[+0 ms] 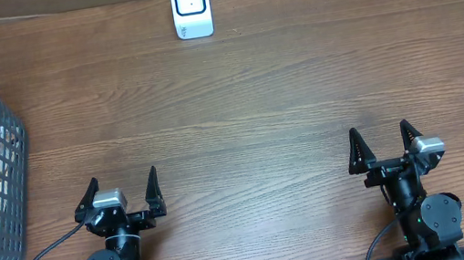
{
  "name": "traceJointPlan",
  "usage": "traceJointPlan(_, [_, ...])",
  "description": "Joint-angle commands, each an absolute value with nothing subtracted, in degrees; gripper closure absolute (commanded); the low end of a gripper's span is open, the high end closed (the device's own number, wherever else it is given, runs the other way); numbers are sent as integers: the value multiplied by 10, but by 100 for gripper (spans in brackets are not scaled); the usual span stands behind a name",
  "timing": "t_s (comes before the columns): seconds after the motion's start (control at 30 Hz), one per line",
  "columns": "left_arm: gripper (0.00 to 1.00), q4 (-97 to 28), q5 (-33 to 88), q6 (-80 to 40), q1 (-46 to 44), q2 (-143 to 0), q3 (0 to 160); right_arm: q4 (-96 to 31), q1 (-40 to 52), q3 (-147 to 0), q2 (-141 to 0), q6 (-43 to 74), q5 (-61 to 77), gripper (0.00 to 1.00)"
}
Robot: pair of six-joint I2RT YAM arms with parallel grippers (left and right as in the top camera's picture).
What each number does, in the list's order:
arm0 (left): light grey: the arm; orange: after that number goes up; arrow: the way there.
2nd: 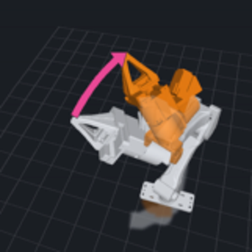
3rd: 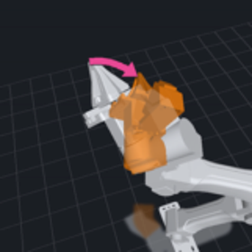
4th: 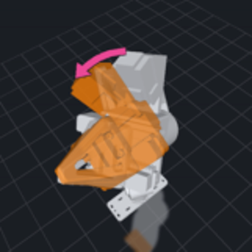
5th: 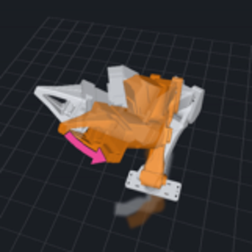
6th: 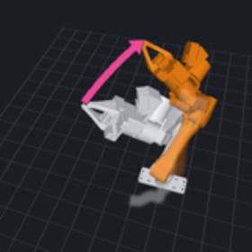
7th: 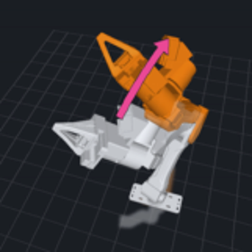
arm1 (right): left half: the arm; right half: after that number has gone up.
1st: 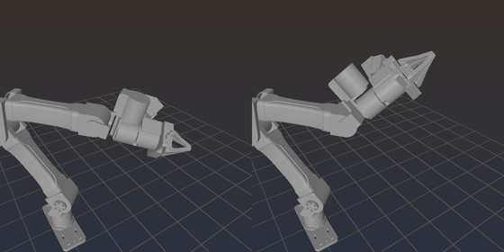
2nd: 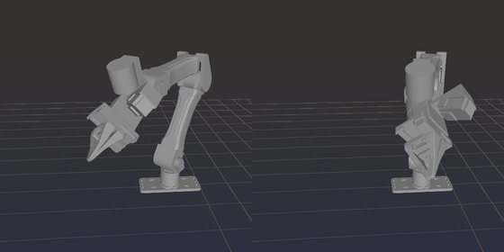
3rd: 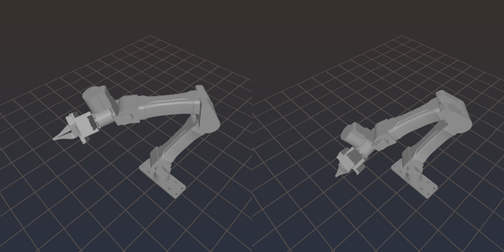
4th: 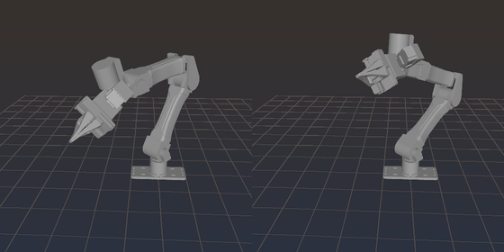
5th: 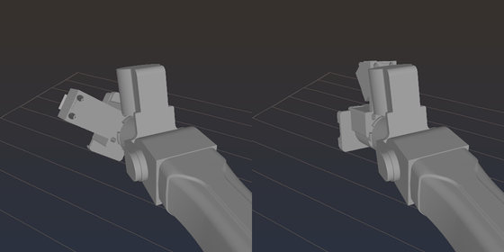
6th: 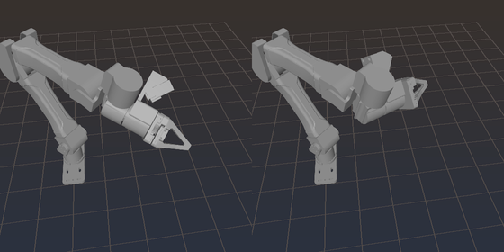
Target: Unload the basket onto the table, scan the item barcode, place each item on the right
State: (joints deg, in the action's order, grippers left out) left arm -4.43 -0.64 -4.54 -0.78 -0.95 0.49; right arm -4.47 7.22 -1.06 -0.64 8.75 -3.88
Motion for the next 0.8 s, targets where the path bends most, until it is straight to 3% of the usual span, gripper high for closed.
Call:
traceJointPlan(0.0, [1, -44, 0, -53, -11, -4, 3, -42, 76, -4, -2, 85, -44, 0])
traceJointPlan(0.47, [0, -117, 17, -53, -11, -6, 117, -42, 76, -4, -2, 85, -44, 0])
traceJointPlan(0.77, [0, -209, 79, -69, -11, -148, 338, -42, 76, -4, -2, 85, -44, 0])
